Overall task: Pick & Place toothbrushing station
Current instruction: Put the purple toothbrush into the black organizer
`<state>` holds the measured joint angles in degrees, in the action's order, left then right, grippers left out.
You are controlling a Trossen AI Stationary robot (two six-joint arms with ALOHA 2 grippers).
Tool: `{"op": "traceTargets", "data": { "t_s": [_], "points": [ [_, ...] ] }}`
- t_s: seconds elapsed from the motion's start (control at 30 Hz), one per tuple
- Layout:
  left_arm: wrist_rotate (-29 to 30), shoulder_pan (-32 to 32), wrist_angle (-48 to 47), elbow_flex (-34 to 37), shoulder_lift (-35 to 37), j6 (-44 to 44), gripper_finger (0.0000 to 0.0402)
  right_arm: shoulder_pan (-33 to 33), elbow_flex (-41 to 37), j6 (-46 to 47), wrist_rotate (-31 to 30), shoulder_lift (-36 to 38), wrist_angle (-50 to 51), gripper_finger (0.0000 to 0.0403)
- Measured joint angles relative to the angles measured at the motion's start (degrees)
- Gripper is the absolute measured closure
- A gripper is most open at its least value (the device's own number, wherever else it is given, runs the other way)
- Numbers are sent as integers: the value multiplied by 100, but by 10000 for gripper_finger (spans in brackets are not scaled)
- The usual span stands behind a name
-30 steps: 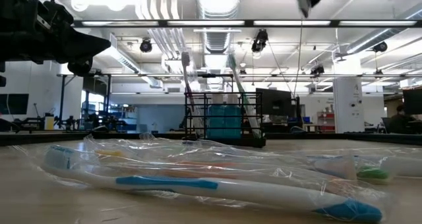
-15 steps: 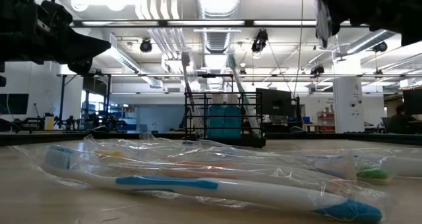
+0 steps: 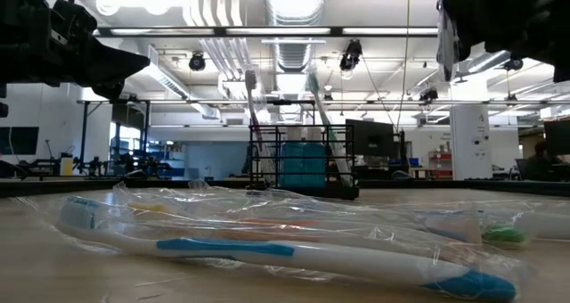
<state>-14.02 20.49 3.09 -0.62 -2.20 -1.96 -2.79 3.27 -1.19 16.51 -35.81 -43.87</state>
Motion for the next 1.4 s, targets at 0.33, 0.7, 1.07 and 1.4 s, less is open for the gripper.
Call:
{"op": "traceTargets", "data": {
  "t_s": [0.33, 0.7, 1.07, 1.4],
  "points": [
    [96, 2, -11, 0, -2, 127, 374, 0, 230, 141, -313, -180, -502, 385],
    [201, 2, -20, 4, -4, 81, 374, 0, 2662, -796, -584, -2190, 586, 385],
    [198, 2, -26, 7, -4, 81, 374, -139, 2768, -808, -302, -4257, -1290, 385],
    [197, 0, -28, 7, -4, 83, 374, -227, 2029, -781, -968, -5094, -2921, 385]
  ]
}}
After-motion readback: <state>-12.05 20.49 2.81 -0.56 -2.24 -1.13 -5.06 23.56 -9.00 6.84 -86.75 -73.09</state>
